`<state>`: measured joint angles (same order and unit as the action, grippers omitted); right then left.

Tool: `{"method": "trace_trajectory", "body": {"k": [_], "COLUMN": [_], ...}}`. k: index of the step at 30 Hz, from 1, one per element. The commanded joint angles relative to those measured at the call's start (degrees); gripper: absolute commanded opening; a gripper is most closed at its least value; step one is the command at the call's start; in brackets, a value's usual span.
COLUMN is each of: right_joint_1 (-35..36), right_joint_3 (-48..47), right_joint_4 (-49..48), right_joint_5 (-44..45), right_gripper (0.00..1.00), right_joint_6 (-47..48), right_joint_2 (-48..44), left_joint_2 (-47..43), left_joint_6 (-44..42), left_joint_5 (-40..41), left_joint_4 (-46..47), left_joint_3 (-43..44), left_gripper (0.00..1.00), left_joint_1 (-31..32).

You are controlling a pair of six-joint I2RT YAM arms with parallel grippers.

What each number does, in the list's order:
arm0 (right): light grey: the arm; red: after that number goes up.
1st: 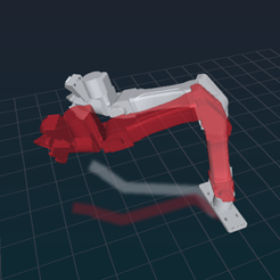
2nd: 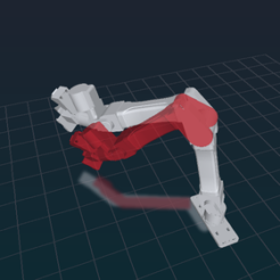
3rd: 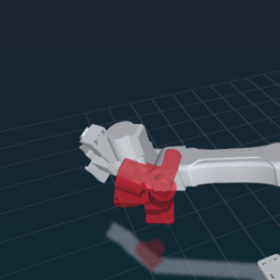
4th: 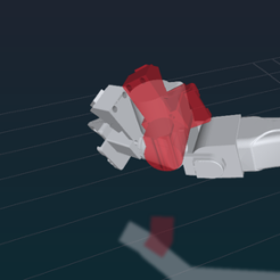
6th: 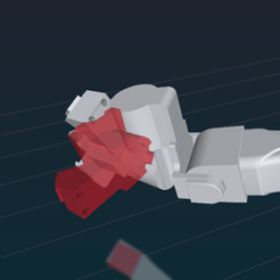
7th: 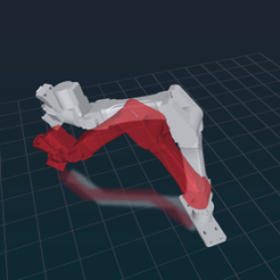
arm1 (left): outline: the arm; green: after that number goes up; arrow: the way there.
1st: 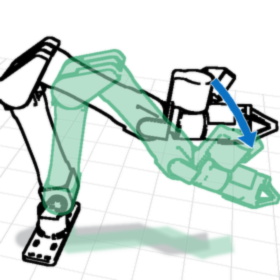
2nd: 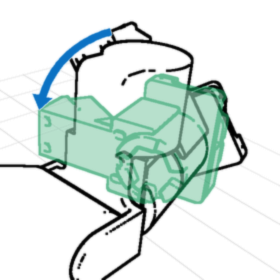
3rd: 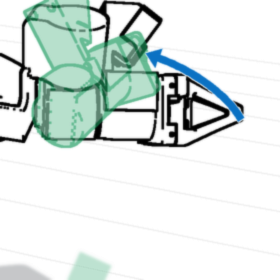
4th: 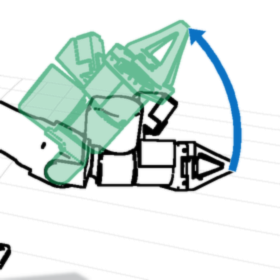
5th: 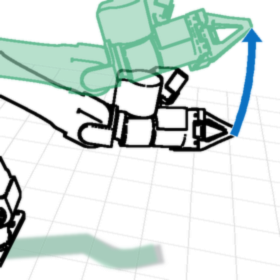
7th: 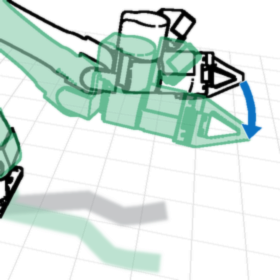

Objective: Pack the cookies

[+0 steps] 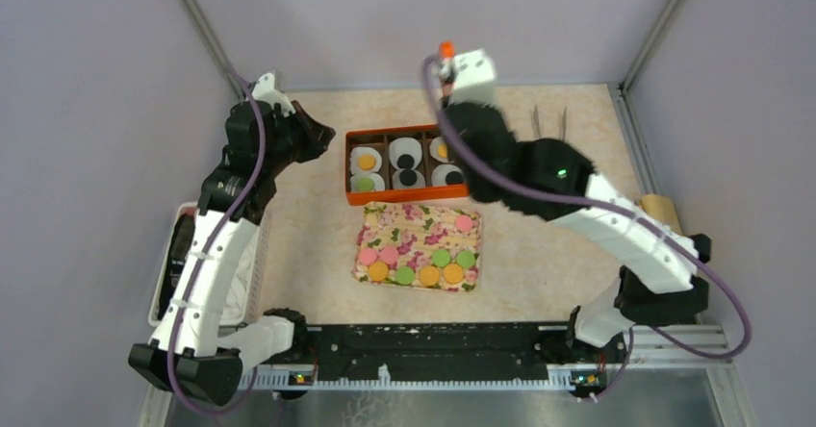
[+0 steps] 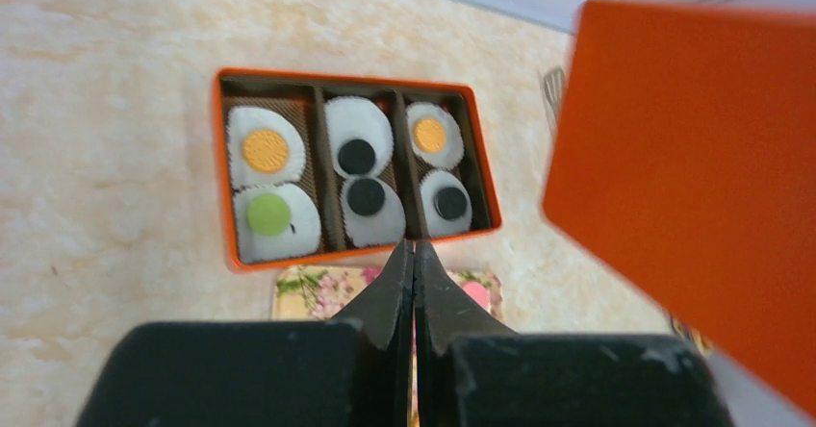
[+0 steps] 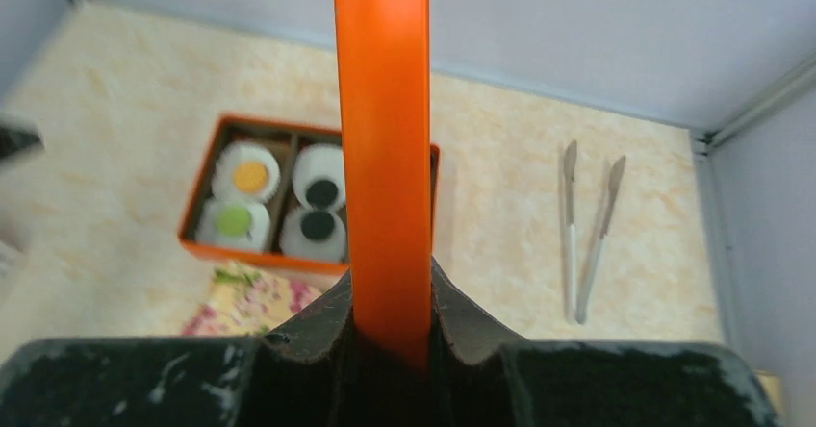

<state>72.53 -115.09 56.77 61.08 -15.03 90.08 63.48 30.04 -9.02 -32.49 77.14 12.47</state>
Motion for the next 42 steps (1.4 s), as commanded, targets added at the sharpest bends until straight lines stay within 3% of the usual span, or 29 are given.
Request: {"method": "trace_trajectory", "body": {"k": [1,6,12,20,31,37,42], "right_joint_1": [-10.3,-21.2,-34.2,-46.0,-50.7,-51.4,-52.6], "right_joint_3": [-9.7,-8.2,-0.8,14.4,32.5,35.9,39.5], "right_joint_4": [-9.1,-13.2,-22.7,-48.9,-91.5,-104.2,-107.8], "right_joint_5": [-17.1,-41.0,-67.9,-95.6,-103.5,-102.9,-101.3], "right_gripper": [0.00,0.00,0.00,0.00,0.00,0.00,0.00], "right_joint_6": [5.2,-1.6,-10.3,-26.7,-51.4,-58.6,-59.4], "right_joint_2": [-4.2,-5.6,-3.6,0.4,12.4,20.9,25.0], "left_joint_2": [-3.7,-3.8,-0.9,-3.8,-6.7,-6.7,-5.9], "left_joint_6": [-0.8,-2.0,-2.9,-3.4,-2.0,-1.8,-2.3], "left_joint_5": [9.9,16.0,15.7,13.9,10.9,11.4,11.4], "left_joint_4": [7.0,8.5,8.8,12.8,17.0,17.6,19.6], "left_joint_3": [-3.8,-4.9,-3.9,-10.6,-18.9,-22.2,-24.5], "left_gripper": [0.00,0.00,0.00,0.00,0.00,0.00,0.00], "left_joint_1": [0.0,-0.1,0.0,0.0,0.0,0.1,0.1]}}
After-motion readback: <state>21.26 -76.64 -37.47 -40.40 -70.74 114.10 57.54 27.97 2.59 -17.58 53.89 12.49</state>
